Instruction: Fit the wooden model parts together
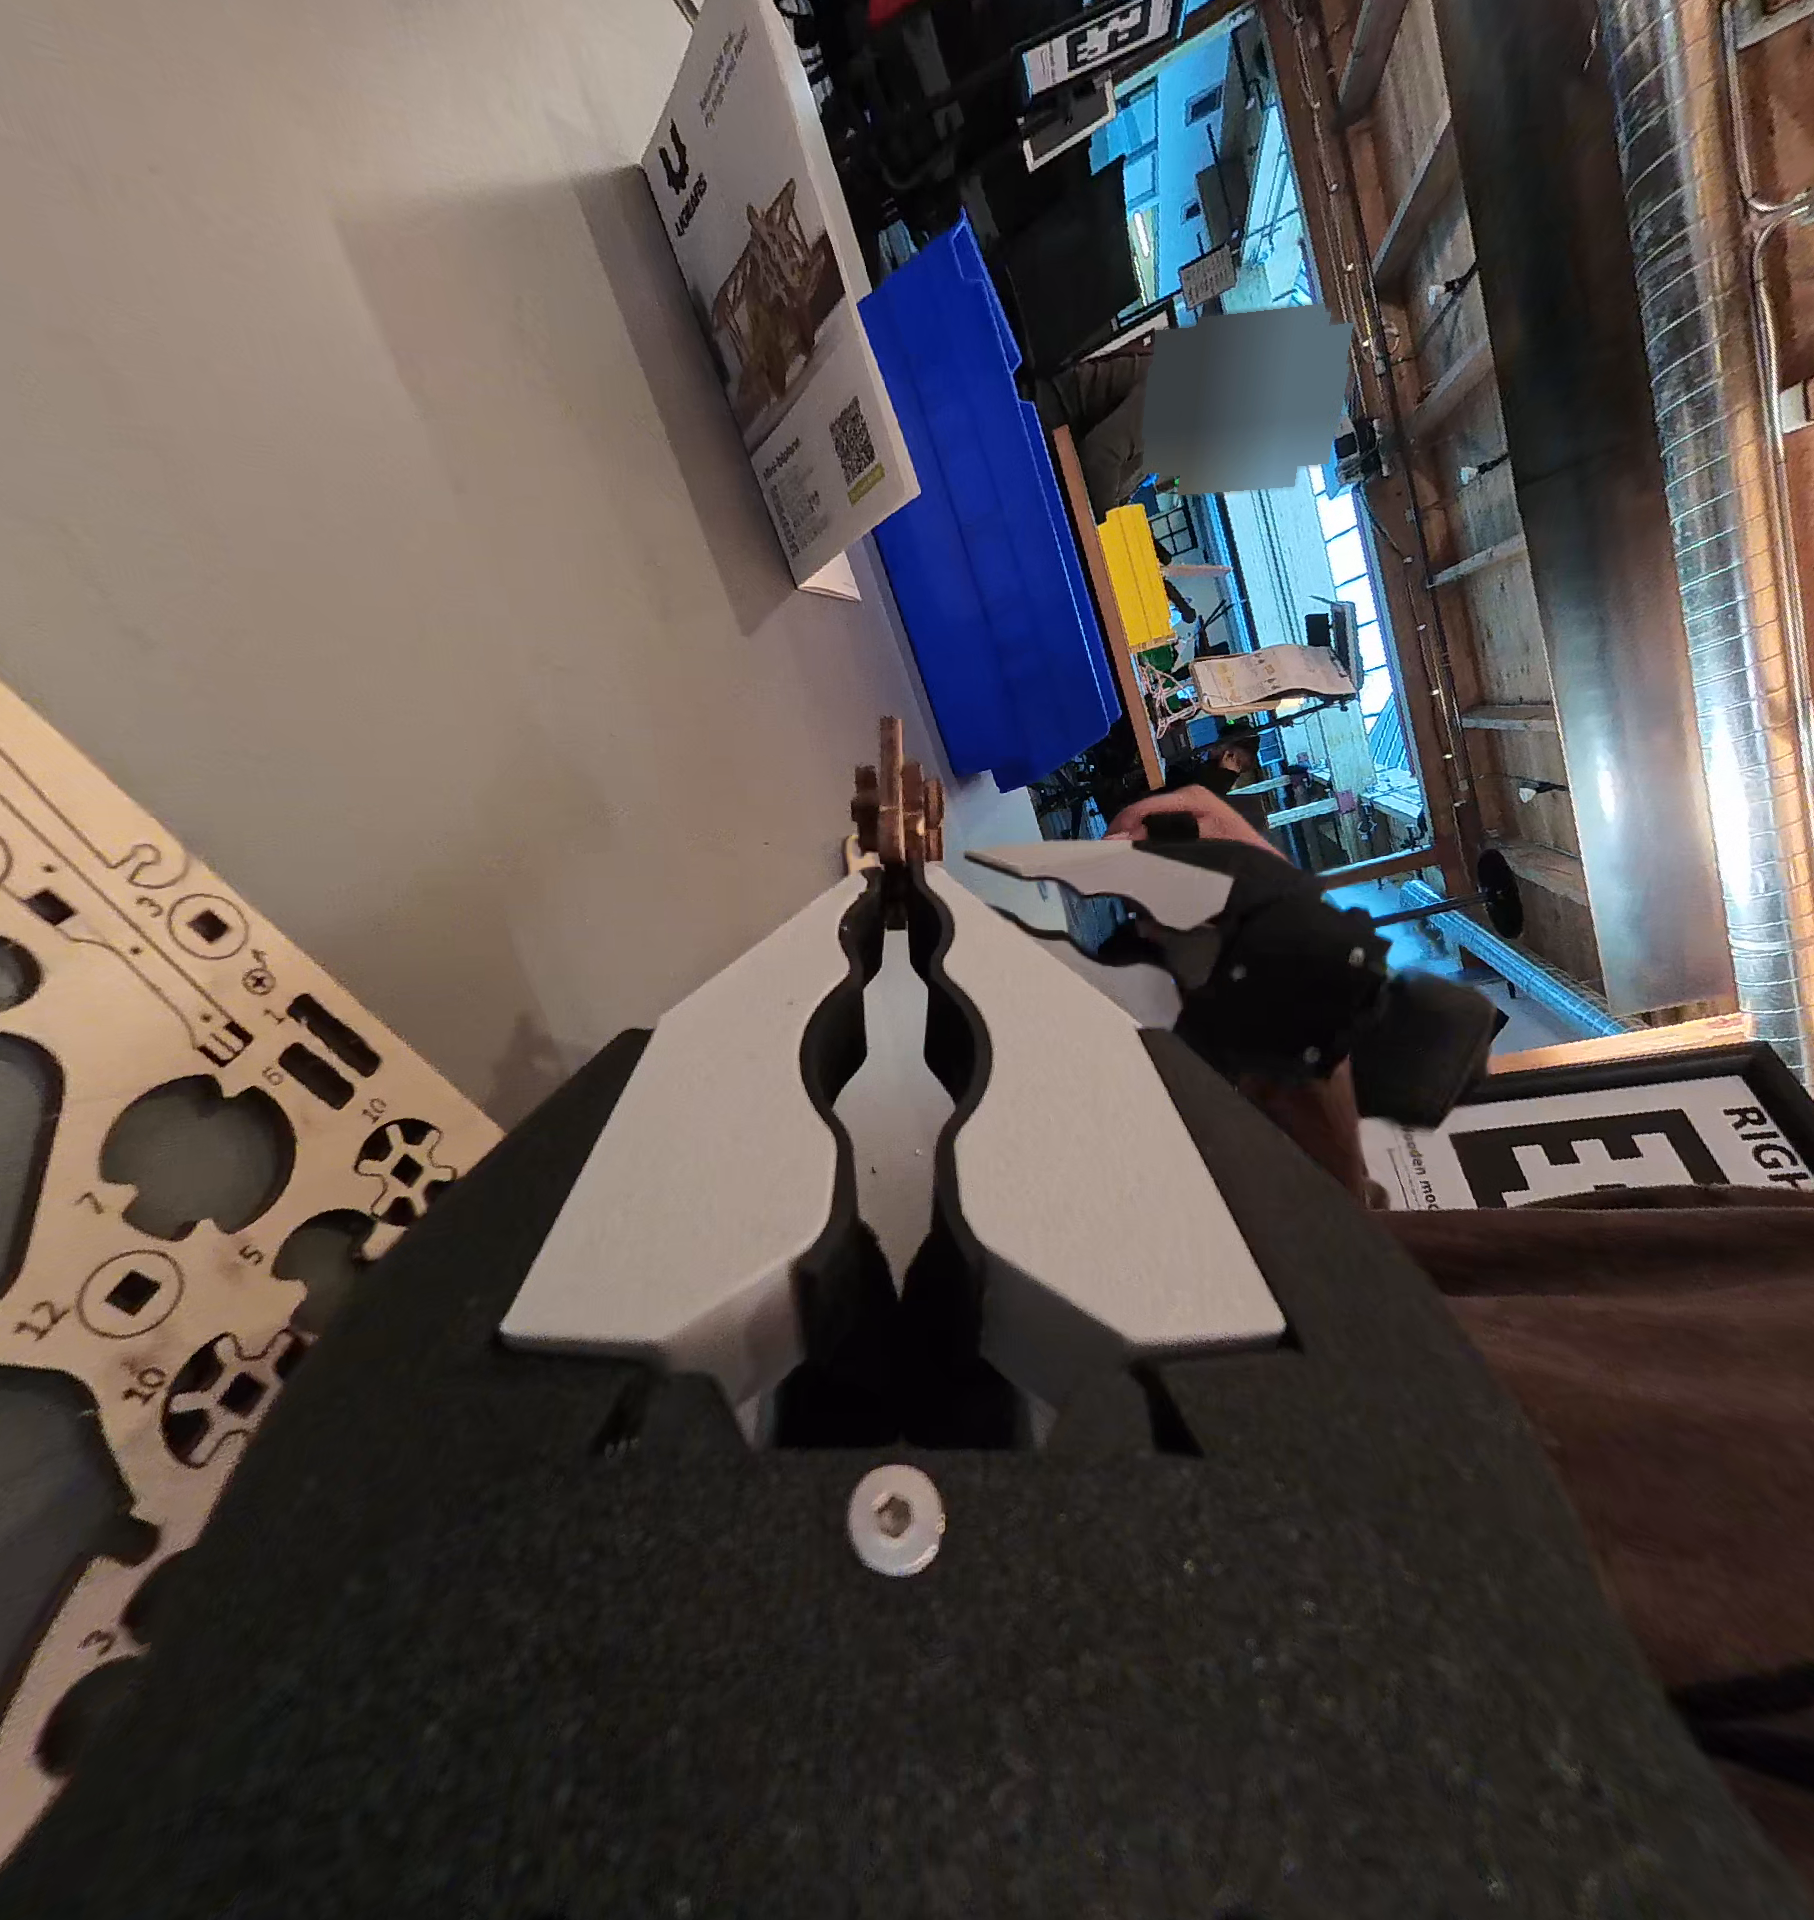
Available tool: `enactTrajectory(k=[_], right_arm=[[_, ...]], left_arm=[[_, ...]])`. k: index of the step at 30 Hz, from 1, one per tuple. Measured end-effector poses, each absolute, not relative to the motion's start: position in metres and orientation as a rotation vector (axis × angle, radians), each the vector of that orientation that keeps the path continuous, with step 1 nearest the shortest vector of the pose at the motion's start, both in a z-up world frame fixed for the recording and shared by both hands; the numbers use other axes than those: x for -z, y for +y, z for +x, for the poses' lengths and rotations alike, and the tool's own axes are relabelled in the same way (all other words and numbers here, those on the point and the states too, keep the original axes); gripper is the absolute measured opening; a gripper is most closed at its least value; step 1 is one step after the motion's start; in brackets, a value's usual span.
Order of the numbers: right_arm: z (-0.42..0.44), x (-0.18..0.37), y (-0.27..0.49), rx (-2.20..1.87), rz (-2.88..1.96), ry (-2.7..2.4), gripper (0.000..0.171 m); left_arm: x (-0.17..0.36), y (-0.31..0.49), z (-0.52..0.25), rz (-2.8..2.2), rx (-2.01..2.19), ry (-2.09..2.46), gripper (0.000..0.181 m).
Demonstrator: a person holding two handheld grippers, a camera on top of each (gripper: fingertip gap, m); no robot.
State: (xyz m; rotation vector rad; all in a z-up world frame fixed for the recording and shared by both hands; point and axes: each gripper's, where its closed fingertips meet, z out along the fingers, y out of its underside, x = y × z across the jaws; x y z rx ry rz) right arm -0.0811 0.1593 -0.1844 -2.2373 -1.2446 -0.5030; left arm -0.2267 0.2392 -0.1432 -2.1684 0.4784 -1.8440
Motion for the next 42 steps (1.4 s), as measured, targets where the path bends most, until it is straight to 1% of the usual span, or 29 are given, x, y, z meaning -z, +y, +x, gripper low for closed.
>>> enactTrajectory(k=[2,3,7,10,12,15,22,25,26,27,30,31,34,36,38,39,42], right_arm=[[-0.083,0.182,0.158,0.256,-2.297,-1.038,0.025],[-0.082,0.183,0.158,0.133,-2.329,-0.922,0.026],[-0.082,0.205,0.149,-0.321,-2.505,-0.522,0.039],[-0.102,0.2,0.151,-0.594,-2.429,-0.198,0.042],[-0.11,0.196,0.153,-0.617,-2.344,-0.058,0.045],[-0.097,0.214,0.151,-0.305,-2.373,0.017,0.047],[-0.096,0.224,0.151,0.002,-2.324,-0.024,0.033],[-0.096,0.224,0.151,-0.022,-2.325,-0.026,0.011],[-0.097,0.224,0.15,-0.047,-2.327,-0.029,0.005],[-0.099,0.224,0.15,-0.078,-2.334,-0.031,0.005],[-0.107,0.22,0.148,-0.242,-2.369,-0.055,0.005],[-0.114,0.213,0.147,-0.36,-2.369,-0.081,0.005],[-0.136,0.189,0.137,-0.776,-2.407,-0.136,0.005],[-0.153,0.167,0.118,-1.216,-2.435,-0.153,0.005],[-0.152,0.154,0.102,-1.467,-2.493,-0.2,0.004],[-0.148,0.157,0.09,-1.51,-2.572,-0.286,0.005],[-0.119,0.178,0.048,-1.439,-2.959,-0.509,0.005]], left_arm=[[0.143,0.237,-0.225,-2.167,1.852,0.485,0.001],[0.143,0.236,-0.224,-2.168,1.856,0.488,0.001],[0.143,0.233,-0.222,-2.169,1.863,0.501,0.001],[0.142,0.231,-0.221,-2.169,1.869,0.507,0.001],[0.142,0.23,-0.22,-2.169,1.872,0.509,0.001],[0.143,0.228,-0.219,-2.171,1.878,0.511,0.001],[0.141,0.222,-0.215,-2.167,1.914,0.524,0.001],[0.141,0.219,-0.214,-2.166,1.93,0.527,0.001],[0.14,0.219,-0.214,-2.165,1.933,0.528,0.001],[0.14,0.218,-0.214,-2.164,1.934,0.529,0.001],[0.14,0.219,-0.214,-2.165,1.926,0.533,0.001],[0.141,0.219,-0.214,-2.166,1.924,0.534,0.001],[0.141,0.219,-0.214,-2.168,1.918,0.54,0.001],[0.141,0.218,-0.213,-2.168,1.918,0.547,0.001],[0.141,0.217,-0.213,-2.169,1.92,0.554,0.001],[0.141,0.215,-0.212,-2.169,1.922,0.558,0.001],[0.139,0.213,-0.211,-2.166,1.924,0.574,0.001]])
